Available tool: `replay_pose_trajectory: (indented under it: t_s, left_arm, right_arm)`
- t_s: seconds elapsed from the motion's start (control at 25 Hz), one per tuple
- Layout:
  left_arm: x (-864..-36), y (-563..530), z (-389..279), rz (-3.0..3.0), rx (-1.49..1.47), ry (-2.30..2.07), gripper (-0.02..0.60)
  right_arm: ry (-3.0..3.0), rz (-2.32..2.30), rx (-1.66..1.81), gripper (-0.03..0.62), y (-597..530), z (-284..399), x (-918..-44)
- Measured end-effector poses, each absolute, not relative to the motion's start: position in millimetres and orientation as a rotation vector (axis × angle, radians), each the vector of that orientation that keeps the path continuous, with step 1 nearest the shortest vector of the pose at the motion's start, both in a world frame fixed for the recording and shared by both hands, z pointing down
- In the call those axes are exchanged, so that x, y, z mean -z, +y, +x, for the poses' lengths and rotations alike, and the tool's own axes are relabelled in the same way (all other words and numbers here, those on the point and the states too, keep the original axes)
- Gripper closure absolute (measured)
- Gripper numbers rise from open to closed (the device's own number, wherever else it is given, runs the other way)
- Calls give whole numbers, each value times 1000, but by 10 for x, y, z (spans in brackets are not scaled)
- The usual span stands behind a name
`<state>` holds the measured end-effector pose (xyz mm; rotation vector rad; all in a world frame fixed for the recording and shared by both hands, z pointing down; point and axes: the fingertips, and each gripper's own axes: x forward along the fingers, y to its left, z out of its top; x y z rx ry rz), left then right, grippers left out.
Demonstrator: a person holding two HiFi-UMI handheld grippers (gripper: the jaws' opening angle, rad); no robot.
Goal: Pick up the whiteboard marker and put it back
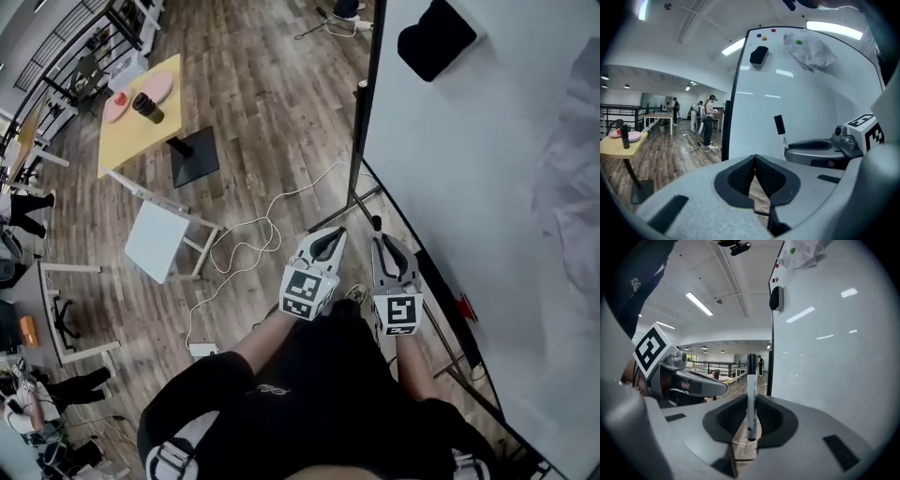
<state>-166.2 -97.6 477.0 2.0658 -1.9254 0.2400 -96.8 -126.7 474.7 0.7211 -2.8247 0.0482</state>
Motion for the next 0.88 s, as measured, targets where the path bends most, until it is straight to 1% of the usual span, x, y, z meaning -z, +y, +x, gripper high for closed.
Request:
replay_pose_trajectory:
  t_s: [0.16,0.28,0.4,0.52,0.68,0.88]
  left_arm:
    - [-4820,-1200,-1540,2197,-249,-1763,574]
    - [-4898,-1281,-1410,2283,-269,-1594,574]
    - [-4972,-1384,-1227,2366,-279,-1450,574]
    - [-5110,-1438,-978,2427,-258,-1308,574]
    - [-5336,-1371,-692,2450,-254,-1165,574]
    - [-5737,-1222,-503,2435,-327,-1071,574]
  right_arm:
    - [-2719,882,10,536,-1426,-824,-4777]
    - [-2614,1018,-19,536,-1415,-628,-4807]
    - [-2501,1115,-53,536,-1367,-372,-4894]
    - [-2301,1177,47,536,-1284,-35,-5008]
    - [-1983,1145,271,537,-1175,339,-5190]
    - [-1758,1007,339,536,-1130,615,-5540]
